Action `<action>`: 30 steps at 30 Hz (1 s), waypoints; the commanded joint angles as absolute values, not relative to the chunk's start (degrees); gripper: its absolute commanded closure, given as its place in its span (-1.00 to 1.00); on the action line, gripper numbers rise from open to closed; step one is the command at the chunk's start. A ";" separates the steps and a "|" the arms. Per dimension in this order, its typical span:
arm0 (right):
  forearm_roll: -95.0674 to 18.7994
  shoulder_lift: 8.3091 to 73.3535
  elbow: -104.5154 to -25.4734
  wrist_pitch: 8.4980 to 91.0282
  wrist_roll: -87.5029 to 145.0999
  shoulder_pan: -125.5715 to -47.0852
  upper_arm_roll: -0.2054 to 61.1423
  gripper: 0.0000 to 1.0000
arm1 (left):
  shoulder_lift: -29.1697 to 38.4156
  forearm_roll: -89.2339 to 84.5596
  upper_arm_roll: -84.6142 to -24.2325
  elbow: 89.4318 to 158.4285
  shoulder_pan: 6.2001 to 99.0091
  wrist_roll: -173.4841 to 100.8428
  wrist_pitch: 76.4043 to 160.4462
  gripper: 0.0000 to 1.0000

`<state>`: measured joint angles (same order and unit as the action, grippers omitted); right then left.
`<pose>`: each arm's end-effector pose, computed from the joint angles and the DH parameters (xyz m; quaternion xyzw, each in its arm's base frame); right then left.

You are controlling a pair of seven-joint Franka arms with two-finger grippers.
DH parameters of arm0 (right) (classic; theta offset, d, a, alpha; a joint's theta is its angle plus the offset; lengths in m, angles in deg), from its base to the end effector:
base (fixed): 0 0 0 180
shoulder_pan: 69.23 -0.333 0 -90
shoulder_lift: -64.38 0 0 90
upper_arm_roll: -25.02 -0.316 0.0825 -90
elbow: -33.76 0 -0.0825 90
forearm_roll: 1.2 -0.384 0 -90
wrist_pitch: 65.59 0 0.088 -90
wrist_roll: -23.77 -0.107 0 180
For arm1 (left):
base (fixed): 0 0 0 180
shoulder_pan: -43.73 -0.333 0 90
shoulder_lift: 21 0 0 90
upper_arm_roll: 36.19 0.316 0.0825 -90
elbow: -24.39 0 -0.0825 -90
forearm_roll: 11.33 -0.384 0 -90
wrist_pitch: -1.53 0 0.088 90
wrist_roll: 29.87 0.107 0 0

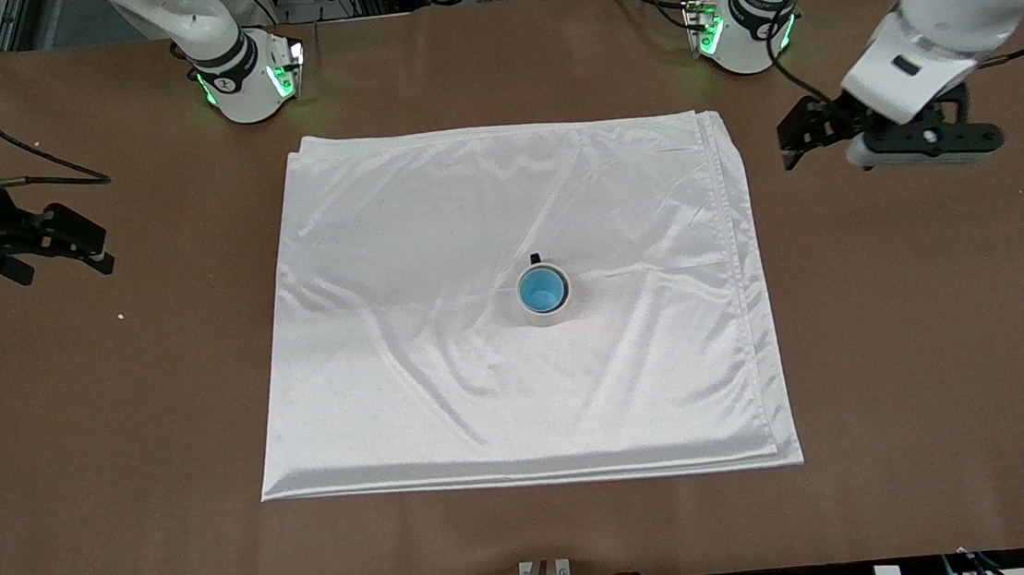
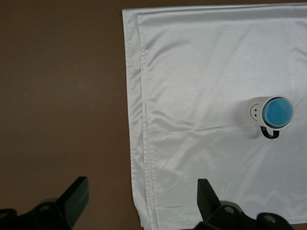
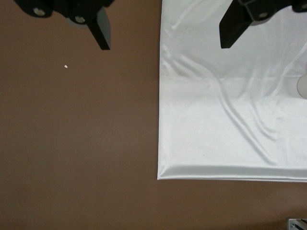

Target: Place blue cup into white mug on cloth

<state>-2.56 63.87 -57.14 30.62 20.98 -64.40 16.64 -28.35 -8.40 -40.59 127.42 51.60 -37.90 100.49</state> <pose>0.5666 0.0371 0.6221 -0.9990 -0.0058 -0.0412 0.0148 0.5123 -0.1186 0.5991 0.9988 -0.0335 0.0244 0.0251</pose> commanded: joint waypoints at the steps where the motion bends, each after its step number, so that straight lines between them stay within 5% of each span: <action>1: -1.73 65.70 -58.87 28.28 21.66 -63.52 16.14 -1.00 | -28.03 -7.46 -36.11 123.98 53.75 -36.73 98.30 -1.00; 14: -0.23 65.79 -58.96 25.29 21.92 -63.78 16.05 -1.00 | -20.21 -9.92 -28.55 110.62 57.87 -36.11 89.33 -1.00; 30: -0.15 65.70 -59.14 23.88 21.75 -65.36 15.88 -1.00 | -19.94 -9.75 -27.66 110.53 56.74 -33.47 89.50 -1.00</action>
<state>-0.99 64.08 -57.57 23.87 21.20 -65.08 15.97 -20.48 -8.76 -27.44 112.42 57.58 -35.02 91.03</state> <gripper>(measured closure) 0.000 0.000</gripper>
